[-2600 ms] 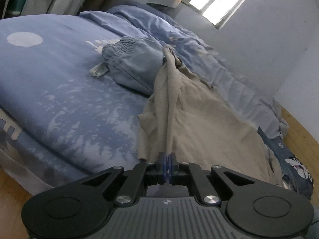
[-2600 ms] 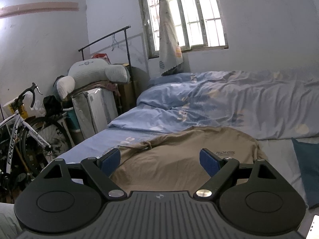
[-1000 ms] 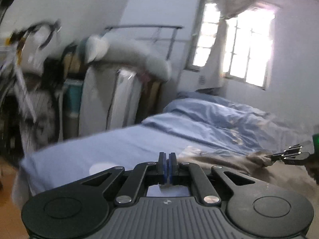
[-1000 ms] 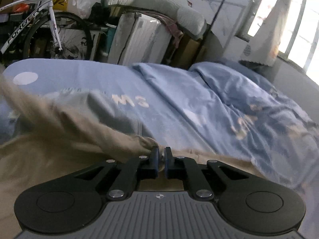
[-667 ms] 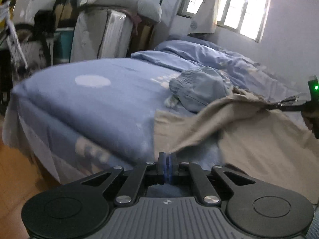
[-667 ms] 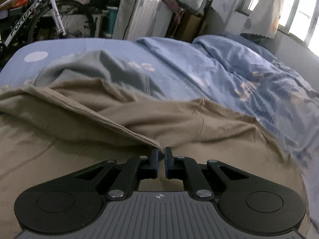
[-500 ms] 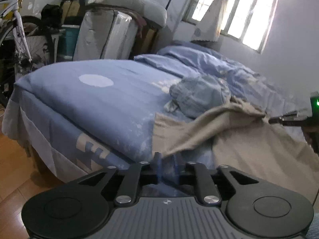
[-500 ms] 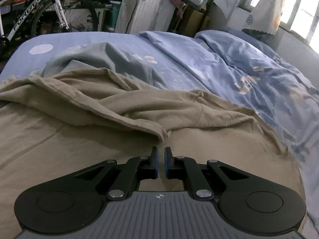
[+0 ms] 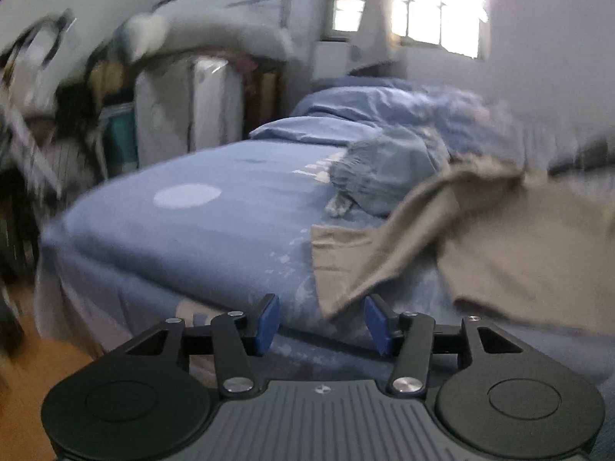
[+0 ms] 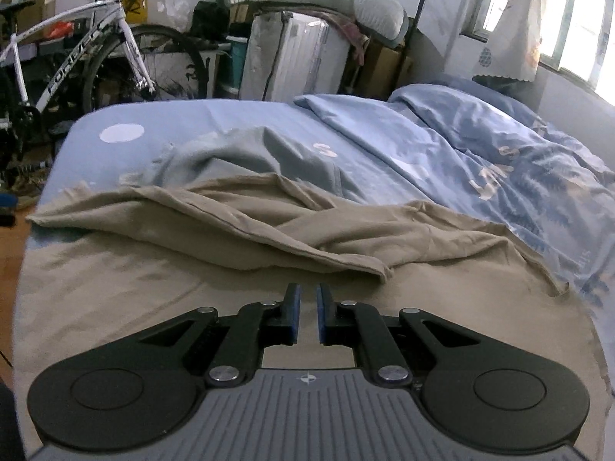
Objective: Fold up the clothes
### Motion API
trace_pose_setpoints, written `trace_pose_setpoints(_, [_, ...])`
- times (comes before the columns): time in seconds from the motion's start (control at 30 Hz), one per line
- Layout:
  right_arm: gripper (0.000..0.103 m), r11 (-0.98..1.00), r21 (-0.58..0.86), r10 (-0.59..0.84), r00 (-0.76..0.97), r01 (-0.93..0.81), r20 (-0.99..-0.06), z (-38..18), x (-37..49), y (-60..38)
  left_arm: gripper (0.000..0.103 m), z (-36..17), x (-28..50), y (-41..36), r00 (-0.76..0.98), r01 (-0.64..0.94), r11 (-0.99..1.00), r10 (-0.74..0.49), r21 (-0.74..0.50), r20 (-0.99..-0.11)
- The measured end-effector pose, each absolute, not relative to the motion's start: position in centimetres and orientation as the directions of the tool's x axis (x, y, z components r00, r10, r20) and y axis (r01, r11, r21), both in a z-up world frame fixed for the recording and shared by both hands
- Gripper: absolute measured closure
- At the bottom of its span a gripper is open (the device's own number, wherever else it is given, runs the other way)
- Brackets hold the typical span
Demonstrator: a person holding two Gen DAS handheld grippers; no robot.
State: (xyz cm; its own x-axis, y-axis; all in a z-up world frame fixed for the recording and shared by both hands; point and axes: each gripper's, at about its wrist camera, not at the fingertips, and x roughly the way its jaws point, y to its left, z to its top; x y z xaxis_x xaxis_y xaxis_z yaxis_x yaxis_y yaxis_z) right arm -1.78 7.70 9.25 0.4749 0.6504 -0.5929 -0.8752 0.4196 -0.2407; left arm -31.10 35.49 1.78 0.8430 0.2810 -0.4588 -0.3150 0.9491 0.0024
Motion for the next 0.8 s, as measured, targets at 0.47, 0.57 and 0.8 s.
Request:
trace_pose_setpoints(0.47, [0.073, 0.380, -0.384, 0.589, 0.540, -0.842, -0.601, 8.4, -0.9, 7.9, 0.096, 1.0, -27.1, 33.8, 0.822, -0.283, 0.933, 0.356, 0.223, -0.444])
trace_pose_setpoints(0.57, [0.071, 0.341, -0.444, 0.576, 0.557, -0.829, -0.598, 7.7, -0.1, 8.9, 0.098, 1.8, -27.6, 33.8, 0.831, -0.309, 0.923, 0.378, 0.228, -0.407])
trace_pose_setpoints(0.8, [0.071, 0.277, -0.530, 0.565, 0.582, -0.802, -0.585, 6.6, 1.5, 10.6, 0.100, 4.9, -29.3, 32.6, 0.876, -0.388, 0.864, 0.454, 0.320, -0.163])
